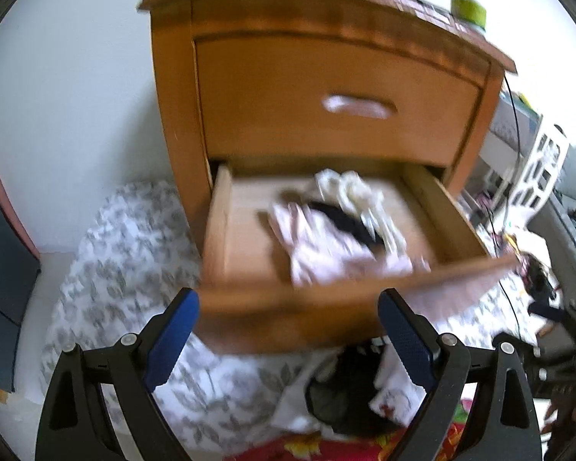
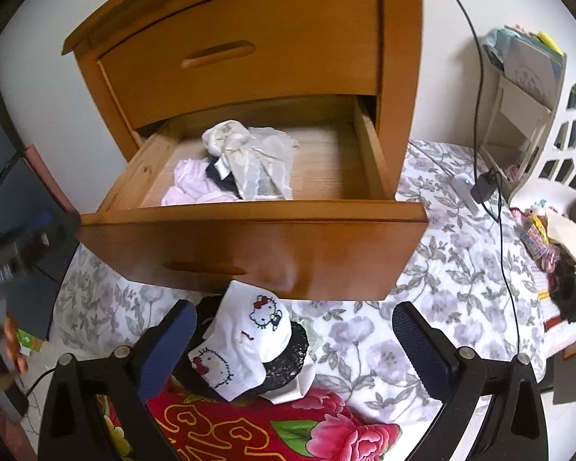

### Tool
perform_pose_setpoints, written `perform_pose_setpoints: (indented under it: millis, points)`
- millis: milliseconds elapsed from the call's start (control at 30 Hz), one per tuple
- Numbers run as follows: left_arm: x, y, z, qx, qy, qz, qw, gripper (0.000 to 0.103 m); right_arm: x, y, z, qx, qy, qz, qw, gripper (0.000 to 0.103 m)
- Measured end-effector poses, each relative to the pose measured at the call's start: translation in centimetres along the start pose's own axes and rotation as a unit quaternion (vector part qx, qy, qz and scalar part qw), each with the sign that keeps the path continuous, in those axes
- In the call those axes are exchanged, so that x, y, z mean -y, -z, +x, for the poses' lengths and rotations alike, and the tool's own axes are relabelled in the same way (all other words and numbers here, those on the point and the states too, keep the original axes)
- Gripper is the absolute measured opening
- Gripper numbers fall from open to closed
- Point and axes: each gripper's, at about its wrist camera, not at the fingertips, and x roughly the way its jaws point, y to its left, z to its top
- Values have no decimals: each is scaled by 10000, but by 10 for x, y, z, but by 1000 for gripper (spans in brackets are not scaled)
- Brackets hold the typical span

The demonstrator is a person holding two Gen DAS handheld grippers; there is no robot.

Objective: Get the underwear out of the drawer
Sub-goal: 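Reach the left tool into the drawer toward the pink cloth, then close the left tool on the pink cloth inside the drawer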

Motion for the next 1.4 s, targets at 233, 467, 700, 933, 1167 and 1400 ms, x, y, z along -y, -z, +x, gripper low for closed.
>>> perform_pose_setpoints:
  millis: [233,467,700,933,1167,1400]
  points:
    - [-9,-48,1,396,306,-7,9987,103,12,2,9,-133,-8,119,9998,103]
    - [0,-78,31,-38,431,188,9989,103,15,4,13,-168,-89,130,9997,103]
    - [0,-97,87,-1042,208,170,9942,103,23,6,17,-212,-70,221,9995,103]
    - [7,-88,134,-1894,219,130,9816,102,23,6,23,-275,-136,214,9993,103]
    - [16,-74,172,-2473,171,150,9687,82,24,8,28,-331,-162,239,9990,103]
    - [21,-60,196,-2910,259,162,9562,71,24,8,29,-332,-178,228,9990,103]
